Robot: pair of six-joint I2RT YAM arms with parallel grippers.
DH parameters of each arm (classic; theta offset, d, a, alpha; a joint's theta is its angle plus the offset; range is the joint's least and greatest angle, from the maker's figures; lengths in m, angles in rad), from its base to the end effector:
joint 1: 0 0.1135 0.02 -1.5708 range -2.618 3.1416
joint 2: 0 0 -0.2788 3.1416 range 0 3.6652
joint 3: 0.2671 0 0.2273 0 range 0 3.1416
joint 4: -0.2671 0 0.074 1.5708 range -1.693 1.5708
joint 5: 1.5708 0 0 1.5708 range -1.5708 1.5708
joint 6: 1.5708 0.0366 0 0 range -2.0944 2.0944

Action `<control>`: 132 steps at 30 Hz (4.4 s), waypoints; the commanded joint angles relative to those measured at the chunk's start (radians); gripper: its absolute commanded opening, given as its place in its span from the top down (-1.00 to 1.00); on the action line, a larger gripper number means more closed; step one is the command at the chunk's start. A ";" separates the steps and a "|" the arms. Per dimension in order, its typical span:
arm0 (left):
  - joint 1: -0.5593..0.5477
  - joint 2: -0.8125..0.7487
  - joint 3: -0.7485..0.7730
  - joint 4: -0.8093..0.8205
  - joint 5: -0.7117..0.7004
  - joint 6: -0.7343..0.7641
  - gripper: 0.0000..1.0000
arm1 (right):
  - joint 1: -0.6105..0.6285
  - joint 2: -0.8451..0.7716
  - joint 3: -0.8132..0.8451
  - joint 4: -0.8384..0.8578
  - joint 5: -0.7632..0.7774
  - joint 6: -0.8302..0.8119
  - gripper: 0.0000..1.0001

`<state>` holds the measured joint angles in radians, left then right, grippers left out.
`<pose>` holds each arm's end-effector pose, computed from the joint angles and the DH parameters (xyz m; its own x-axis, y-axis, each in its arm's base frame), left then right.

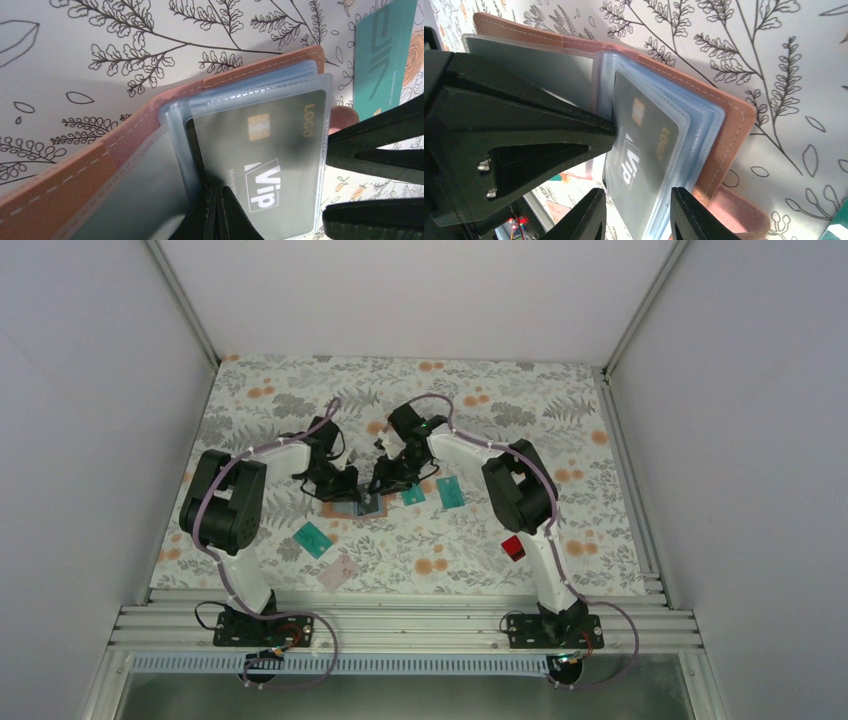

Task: Put the credit cards into the card holder

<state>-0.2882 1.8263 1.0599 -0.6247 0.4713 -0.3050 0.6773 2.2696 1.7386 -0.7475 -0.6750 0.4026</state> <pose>0.2916 -0.1038 0.1695 -0.9992 0.0172 -0.0363 0.0325 0.8768 -0.4798 0.3350 0.2988 0.1694 -0.9332 -0.3580 -0.0307 -0.2869 0.6911 0.6634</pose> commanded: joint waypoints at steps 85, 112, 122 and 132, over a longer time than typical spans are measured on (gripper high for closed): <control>0.039 -0.413 -0.077 -0.122 0.060 0.018 0.87 | -0.008 -0.128 0.093 -0.072 0.114 -0.033 0.07; -0.218 0.022 0.272 -0.075 -0.010 -0.013 0.66 | -0.177 -0.267 -0.286 -0.182 0.616 -0.045 -0.51; -0.218 0.010 0.236 -0.056 -0.021 -0.022 0.66 | -0.094 -0.156 -0.265 -0.167 0.677 -0.065 -0.49; -0.219 -0.080 0.105 -0.012 -0.034 -0.055 0.66 | 0.002 -0.204 -0.502 -0.099 0.625 -0.061 0.07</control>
<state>-0.5060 1.8046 1.2053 -0.6662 0.4480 -0.3367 0.6197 2.0052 1.3674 -0.8394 0.0032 0.3462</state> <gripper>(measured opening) 0.170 0.502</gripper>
